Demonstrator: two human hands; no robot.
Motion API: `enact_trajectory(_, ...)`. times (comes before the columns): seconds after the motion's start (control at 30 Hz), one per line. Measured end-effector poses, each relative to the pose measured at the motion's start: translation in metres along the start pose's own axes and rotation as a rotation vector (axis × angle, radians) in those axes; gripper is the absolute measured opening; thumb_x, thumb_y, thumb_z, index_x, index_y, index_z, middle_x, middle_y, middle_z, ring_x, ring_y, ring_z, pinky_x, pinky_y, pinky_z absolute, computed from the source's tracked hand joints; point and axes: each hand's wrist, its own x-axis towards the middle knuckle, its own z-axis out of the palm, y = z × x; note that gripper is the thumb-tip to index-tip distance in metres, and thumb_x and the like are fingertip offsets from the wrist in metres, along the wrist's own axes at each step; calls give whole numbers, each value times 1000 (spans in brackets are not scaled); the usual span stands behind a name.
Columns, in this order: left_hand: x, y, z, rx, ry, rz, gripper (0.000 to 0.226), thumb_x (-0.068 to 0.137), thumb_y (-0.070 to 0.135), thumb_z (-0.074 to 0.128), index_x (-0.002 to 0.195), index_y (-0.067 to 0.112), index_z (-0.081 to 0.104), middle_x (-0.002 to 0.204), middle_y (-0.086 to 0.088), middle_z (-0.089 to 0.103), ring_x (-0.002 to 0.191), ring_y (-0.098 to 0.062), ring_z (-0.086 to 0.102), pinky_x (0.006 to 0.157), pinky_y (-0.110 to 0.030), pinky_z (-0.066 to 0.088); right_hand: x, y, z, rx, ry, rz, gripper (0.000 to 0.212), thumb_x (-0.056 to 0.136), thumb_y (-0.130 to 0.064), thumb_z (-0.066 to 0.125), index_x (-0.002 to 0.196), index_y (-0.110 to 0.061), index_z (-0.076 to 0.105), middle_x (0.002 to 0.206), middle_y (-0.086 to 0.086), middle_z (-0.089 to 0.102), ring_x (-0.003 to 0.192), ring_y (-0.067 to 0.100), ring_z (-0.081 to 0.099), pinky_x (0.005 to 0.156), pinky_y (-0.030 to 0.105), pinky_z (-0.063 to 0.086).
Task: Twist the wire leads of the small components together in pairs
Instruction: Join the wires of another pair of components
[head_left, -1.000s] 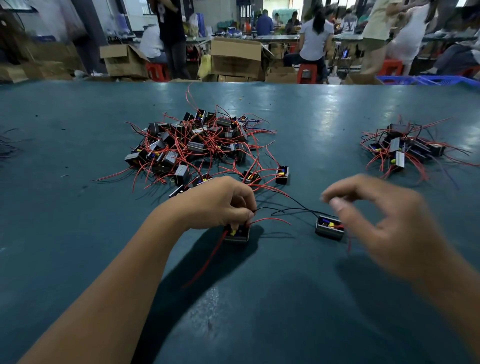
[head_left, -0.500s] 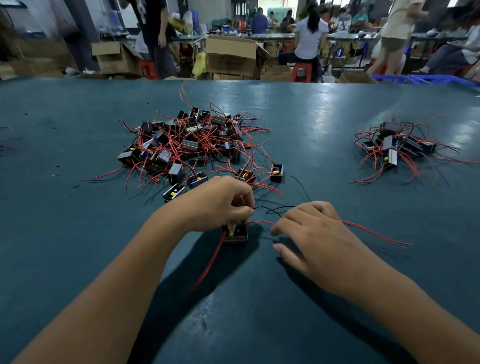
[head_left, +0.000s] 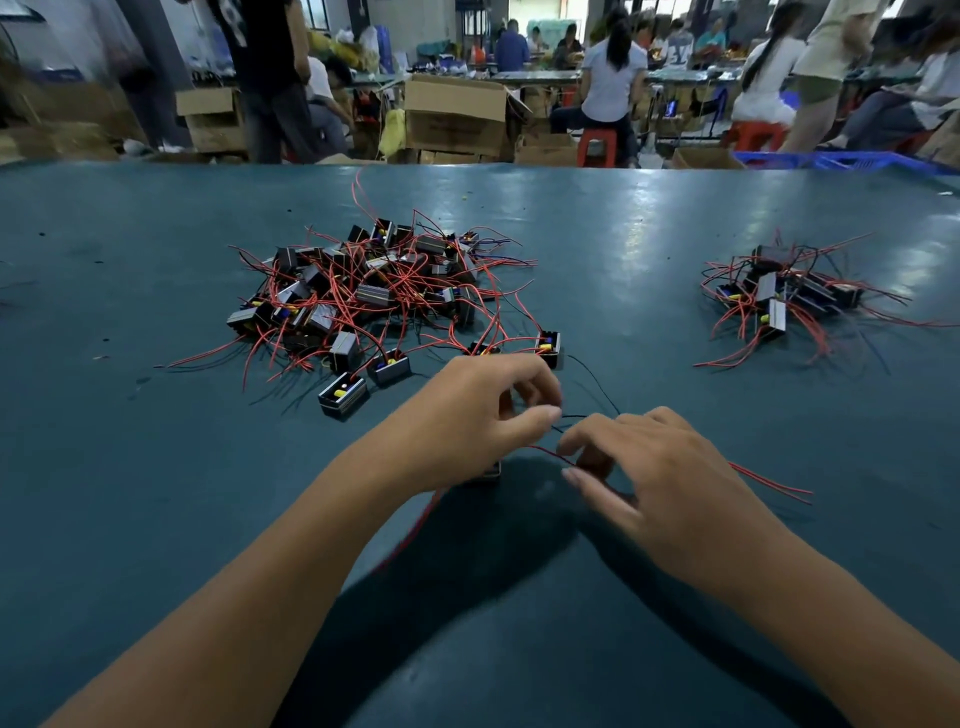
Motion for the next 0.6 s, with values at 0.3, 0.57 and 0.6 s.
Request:
enact_trajectory(0.3,0,0,7,-350,-255,-59,4,95,7,64,98,9,67,80,-2,68,69,-5,53,64,-21,42,-3,8,-3,232,55,75,13,89,-26,70,98,-28,62,71,-18,63,81,-1,51,73,6,34)
enact_trajectory(0.57,1,-5,8,-287,-233,-2,11,97,22,64,89,16,67,63,17,52,57,-1,44,55,-14,36,-3,26,-12,497,51,155,10,89,-22,71,92,-28,64,77,-9,68,73,7,62,68,13,44)
enact_trajectory(0.6,1,-5,8,-295,-238,-7,11,98,22,63,88,17,65,64,16,53,58,-3,45,55,-17,38,-2,27,-12,519,48,167,9,89,-22,71,92,-28,65,77,-9,68,73,8,62,69,15,46)
